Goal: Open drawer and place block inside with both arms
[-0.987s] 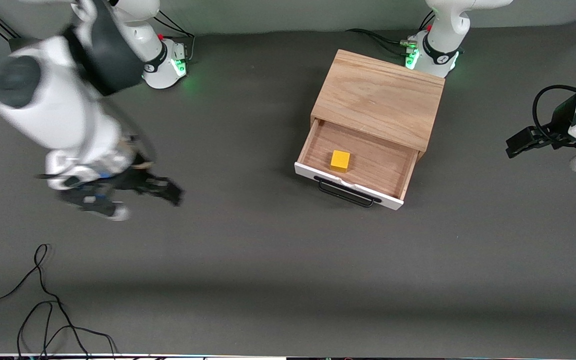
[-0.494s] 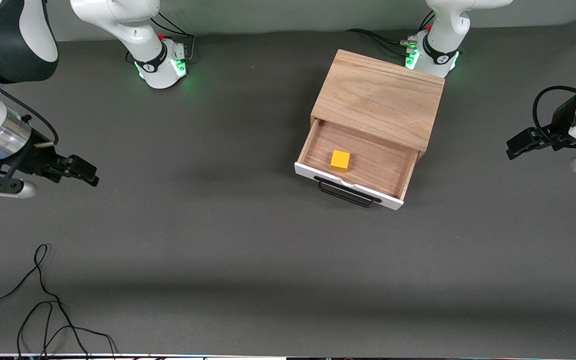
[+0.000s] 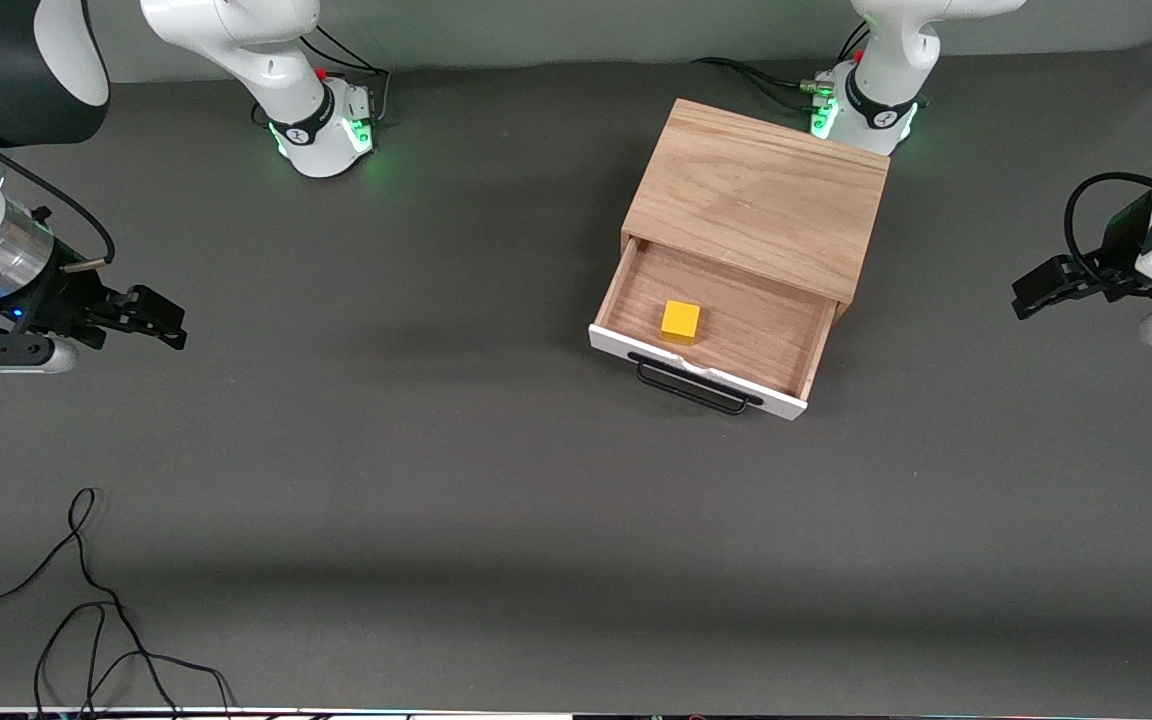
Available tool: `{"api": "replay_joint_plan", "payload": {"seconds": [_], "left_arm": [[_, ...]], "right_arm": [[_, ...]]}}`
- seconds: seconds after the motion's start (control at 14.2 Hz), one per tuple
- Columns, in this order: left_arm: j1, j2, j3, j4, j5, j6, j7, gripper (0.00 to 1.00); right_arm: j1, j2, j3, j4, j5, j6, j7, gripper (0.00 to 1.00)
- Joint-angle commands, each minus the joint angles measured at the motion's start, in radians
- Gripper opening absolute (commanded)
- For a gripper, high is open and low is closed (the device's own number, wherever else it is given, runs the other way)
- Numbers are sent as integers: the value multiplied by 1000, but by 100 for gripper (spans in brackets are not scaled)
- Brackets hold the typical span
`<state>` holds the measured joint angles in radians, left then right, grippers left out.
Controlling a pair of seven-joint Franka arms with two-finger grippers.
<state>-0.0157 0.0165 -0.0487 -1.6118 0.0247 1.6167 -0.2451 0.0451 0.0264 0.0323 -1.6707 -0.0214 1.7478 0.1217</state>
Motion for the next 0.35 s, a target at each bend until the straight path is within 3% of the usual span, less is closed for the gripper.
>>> {"api": "replay_joint_plan", "payload": {"seconds": [0.0, 0.28], "left_arm": [[-4, -4, -3, 0, 17, 2, -2, 100], [-4, -4, -3, 0, 17, 2, -2, 100]], "right_arm": [[-17, -3, -34, 35, 69, -22, -39, 100], [-19, 3, -38, 48, 61, -24, -43, 100]]}}
